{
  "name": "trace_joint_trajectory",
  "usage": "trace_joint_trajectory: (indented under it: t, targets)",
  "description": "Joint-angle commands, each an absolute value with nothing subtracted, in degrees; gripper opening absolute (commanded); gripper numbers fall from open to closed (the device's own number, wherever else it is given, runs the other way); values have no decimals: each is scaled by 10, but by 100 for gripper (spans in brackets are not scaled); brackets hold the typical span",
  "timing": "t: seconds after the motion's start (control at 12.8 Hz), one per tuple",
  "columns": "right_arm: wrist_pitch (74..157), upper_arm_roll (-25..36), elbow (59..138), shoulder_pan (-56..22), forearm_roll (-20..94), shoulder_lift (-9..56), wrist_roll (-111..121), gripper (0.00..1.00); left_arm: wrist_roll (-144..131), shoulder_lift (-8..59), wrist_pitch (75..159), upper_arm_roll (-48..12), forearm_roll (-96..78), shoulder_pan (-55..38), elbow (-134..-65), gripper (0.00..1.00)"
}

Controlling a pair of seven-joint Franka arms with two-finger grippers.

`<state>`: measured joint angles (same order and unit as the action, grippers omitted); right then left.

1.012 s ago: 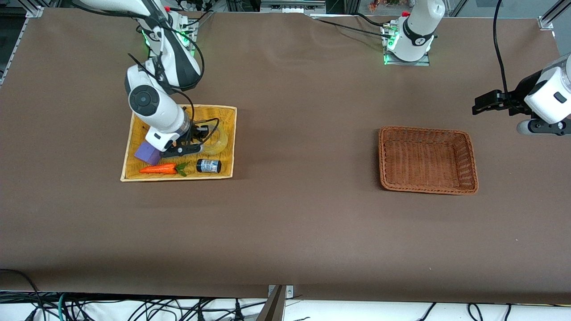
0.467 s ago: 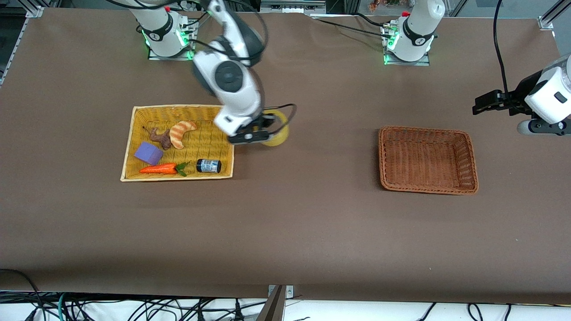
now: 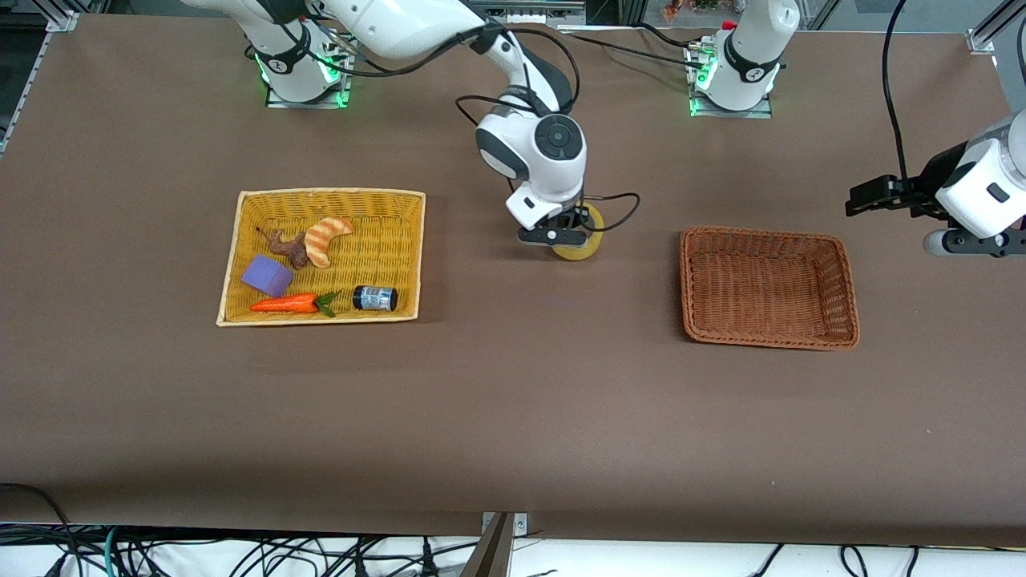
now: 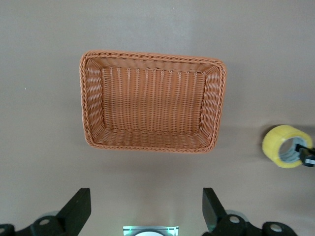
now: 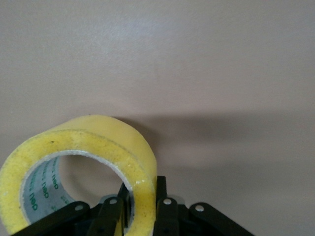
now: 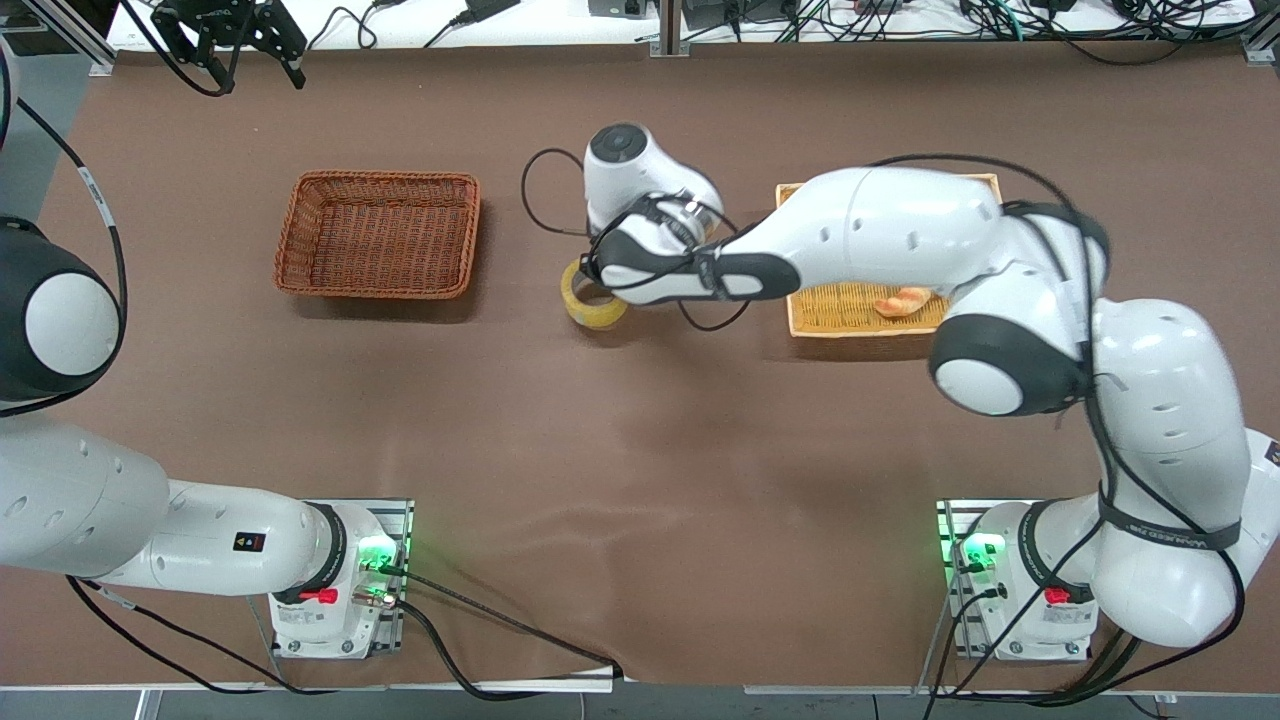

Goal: Transfer tape with both arms
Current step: 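Lift the tape roll and carry it toward the brown basket, then set the tape on the table while the left gripper reaches toward it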

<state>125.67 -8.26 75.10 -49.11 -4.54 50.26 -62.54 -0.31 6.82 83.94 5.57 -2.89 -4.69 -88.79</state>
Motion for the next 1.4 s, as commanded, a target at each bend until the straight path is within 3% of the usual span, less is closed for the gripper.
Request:
trace_joint_trajectory:
  t: [0.0,0.08,0.16,0.23,0.39,0.62,0.93,1.17,1.32]
  targets:
    - [1259,-72,715,-499,-54,522,-647,1,11,73,843,55,-33,-45,-875,100]
    - [1259,-72,716,-499,-54,523,-650,25,11,83,850,55,-37,-42,-875,100]
    - [1259,-72,716,-497,-54,522,-650,64,12,94,852,55,-39,-40,-875,100]
    - [1257,-72,715,-493,-53,519,-647,81,9,116,852,55,-33,-48,-875,100]
    - [1237,-71,717,-471,-48,492,-639,95,5,149,859,54,-33,-59,-875,100]
    - [1167,-71,763,-409,-40,394,-534,99,-1,201,925,41,-46,-75,-889,100]
    - [1150,-72,907,-310,-29,239,-352,99,-143,240,1024,-50,-47,-75,-923,100]
    - [1098,-73,1010,-210,24,113,-190,99,-242,240,1179,-139,-40,-66,-1023,100]
    - [1039,-73,1024,-138,35,72,-67,99,-295,240,1226,-171,-37,-66,-1062,100]
